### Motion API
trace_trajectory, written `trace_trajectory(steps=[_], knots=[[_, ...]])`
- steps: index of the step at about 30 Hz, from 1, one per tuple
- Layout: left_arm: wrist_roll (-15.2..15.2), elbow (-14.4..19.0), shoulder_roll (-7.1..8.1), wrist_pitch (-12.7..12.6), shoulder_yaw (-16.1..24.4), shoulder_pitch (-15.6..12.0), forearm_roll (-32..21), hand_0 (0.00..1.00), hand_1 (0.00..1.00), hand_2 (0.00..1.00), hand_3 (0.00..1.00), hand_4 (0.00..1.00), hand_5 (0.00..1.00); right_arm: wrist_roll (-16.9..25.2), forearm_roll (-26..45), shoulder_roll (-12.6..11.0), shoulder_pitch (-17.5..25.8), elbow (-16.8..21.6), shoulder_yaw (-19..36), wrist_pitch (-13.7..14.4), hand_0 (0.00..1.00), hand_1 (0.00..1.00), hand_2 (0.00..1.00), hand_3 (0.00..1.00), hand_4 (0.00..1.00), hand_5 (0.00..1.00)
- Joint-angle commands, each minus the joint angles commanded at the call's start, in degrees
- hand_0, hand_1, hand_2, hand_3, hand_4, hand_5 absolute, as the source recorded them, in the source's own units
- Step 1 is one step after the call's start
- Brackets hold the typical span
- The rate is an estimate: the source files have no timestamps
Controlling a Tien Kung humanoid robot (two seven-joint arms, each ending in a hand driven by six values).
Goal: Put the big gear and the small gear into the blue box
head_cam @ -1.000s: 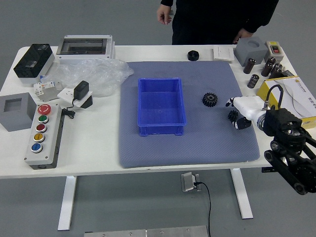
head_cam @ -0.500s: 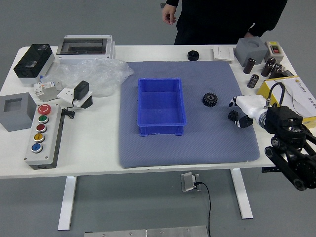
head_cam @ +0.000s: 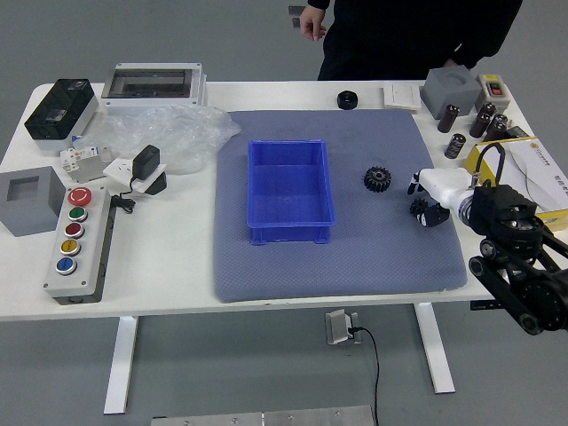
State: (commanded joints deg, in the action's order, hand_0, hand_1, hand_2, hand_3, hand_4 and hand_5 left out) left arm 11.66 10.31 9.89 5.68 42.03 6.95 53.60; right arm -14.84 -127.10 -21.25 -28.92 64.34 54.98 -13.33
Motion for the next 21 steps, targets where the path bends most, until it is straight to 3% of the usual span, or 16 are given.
trace_trajectory(steps=[16,17,21], knots=[[-0.04,0.0,-0.01,0.01,-0.12,0.01,0.02,0.822,0.828,0.827,0.806,0.534,0.12,-0.18,0.5,0.3,0.39,-0.9,-0.22,0.59,0.571,0.548,0.66,0.646,0.643,0.159],[-0.04,0.0,0.0,0.02,-0.13,0.0,0.03,0.822,0.829,0.827,0.806,0.534,0.12,-0.21,0.51,0.31,0.39,-0.91,-0.25,0.68,0.557,0.496,0.578,0.616,0.582,0.158],[-0.04,0.0,0.0,0.03,-0.16,-0.04,0.07,0.822,0.829,0.827,0.806,0.534,0.12,-0.32,0.61,0.35,0.43,-0.95,-0.4,1.07,0.557,0.496,0.578,0.616,0.582,0.158]])
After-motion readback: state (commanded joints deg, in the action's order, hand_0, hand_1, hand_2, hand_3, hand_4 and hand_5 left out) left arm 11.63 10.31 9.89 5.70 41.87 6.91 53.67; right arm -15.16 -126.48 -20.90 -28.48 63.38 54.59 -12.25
